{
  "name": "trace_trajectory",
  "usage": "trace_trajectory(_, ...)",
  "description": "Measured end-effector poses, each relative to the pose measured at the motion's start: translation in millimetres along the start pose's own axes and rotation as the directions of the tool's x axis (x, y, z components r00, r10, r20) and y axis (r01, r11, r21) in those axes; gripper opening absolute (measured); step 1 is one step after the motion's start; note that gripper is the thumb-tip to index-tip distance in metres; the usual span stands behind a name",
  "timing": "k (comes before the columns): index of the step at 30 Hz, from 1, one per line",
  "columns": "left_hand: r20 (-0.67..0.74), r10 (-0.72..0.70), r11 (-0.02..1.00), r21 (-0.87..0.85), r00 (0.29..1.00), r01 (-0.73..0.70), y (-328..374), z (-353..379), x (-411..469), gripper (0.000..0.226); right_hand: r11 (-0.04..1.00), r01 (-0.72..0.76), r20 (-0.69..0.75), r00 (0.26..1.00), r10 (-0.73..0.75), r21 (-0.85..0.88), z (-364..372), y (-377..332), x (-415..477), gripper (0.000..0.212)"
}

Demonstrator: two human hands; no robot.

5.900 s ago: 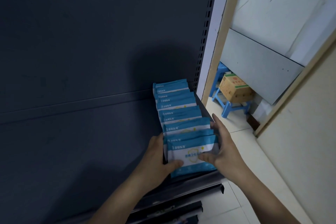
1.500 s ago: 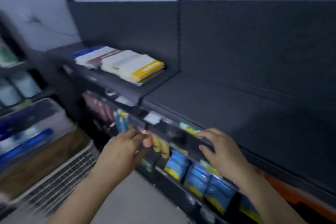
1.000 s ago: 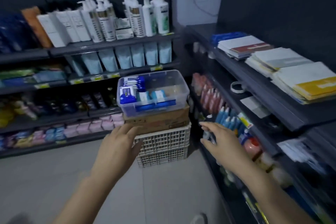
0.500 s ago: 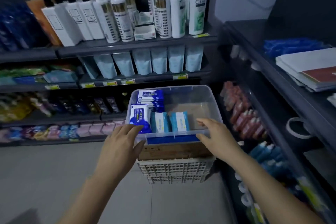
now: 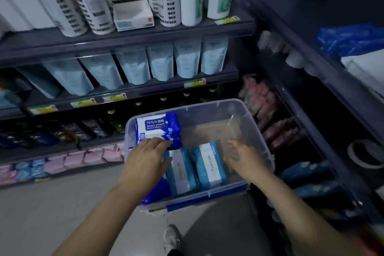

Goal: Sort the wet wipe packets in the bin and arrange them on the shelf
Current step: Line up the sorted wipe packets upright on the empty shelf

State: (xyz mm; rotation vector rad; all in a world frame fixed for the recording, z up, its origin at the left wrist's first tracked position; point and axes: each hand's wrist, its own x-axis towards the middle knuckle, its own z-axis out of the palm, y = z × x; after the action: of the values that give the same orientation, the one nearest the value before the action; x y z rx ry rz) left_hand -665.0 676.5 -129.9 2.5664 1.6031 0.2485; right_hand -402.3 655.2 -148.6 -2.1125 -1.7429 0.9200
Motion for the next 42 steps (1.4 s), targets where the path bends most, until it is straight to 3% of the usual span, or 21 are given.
trace_trajectory(6,0.093,0.151,0.988,-0.032,0.984,-0.148,-17,36,48,0.049,0.990,-0.143,0.059,0.988,0.143,0.001,31,15,50,0.065)
trace_trajectory(14,0.134,0.148,0.987,-0.077,0.980,-0.138,-21,67,66,0.048,0.968,-0.206,0.375,0.916,0.140,0.142,62,27,103,0.103)
trace_trajectory(21,0.173,0.133,0.984,-0.140,0.976,-0.110,-9,80,65,0.048,0.995,-0.026,0.420,0.907,-0.017,0.097,62,35,112,0.039)
trace_trajectory(25,0.176,0.108,0.981,-0.176,0.978,-0.076,2,84,71,0.046,0.999,0.038,0.408,0.912,-0.046,0.029,57,39,109,0.037)
trace_trajectory(29,0.196,0.093,0.972,-0.229,0.976,-0.046,17,84,79,0.045,0.996,0.022,0.428,0.902,-0.059,0.089,48,43,105,0.034)
trace_trajectory(36,0.407,0.049,0.913,-0.388,0.912,0.124,41,91,102,0.072,0.988,0.074,0.349,0.930,-0.119,0.138,23,39,110,0.036)
trace_trajectory(39,0.445,0.013,0.839,-0.492,0.895,0.233,47,91,110,0.080,0.967,0.070,0.308,0.940,-0.146,0.247,9,32,114,0.035)
trace_trajectory(42,0.352,-0.088,0.692,-0.651,0.932,0.312,45,84,116,0.071,0.893,0.069,0.202,0.964,-0.175,0.445,2,22,116,0.040)
